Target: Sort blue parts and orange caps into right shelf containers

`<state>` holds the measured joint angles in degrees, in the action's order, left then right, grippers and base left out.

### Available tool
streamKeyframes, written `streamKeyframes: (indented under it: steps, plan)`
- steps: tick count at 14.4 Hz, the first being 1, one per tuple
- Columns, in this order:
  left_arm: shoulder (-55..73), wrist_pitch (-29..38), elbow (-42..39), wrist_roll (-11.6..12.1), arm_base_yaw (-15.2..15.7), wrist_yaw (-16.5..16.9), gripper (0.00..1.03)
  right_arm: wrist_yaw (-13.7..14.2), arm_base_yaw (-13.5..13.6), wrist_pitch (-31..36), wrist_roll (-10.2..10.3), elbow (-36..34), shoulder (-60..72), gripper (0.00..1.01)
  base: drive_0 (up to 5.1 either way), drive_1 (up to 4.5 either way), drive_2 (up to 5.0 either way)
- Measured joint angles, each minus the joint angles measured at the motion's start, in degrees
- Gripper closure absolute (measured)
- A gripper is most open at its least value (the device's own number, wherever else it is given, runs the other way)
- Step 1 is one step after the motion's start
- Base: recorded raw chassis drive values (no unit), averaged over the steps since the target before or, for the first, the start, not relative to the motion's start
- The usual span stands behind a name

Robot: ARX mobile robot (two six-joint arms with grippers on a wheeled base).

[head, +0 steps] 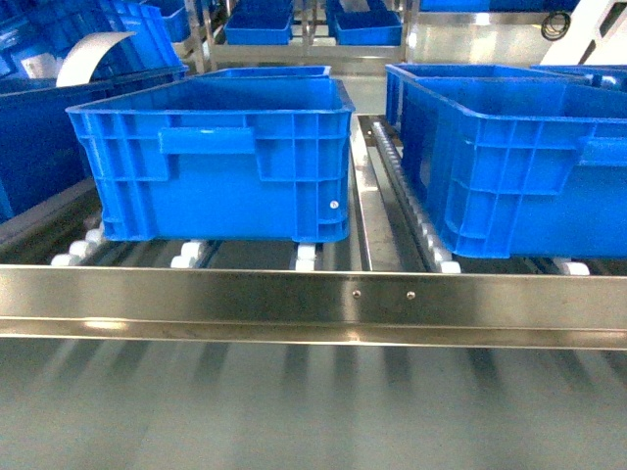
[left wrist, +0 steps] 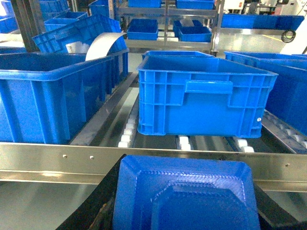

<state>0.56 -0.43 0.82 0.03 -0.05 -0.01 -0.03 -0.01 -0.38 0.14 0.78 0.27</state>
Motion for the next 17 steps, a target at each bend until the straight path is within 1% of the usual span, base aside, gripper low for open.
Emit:
streamKeyframes:
  steps: [13, 17]
  plan:
    - [0.0, 0.0, 0.0, 0.0, 0.0, 0.0, 0.59, 0.0, 0.0, 0.1, 0.0, 0.0, 0.0, 0.58, 0.1, 3.84, -3.7]
    - [0.0, 0.0, 0.0, 0.0, 0.0, 0.0, 0.59, 0.0, 0.0, 0.0, 0.0, 0.0, 0.0, 0.58, -0.1, 2.82, -2.9]
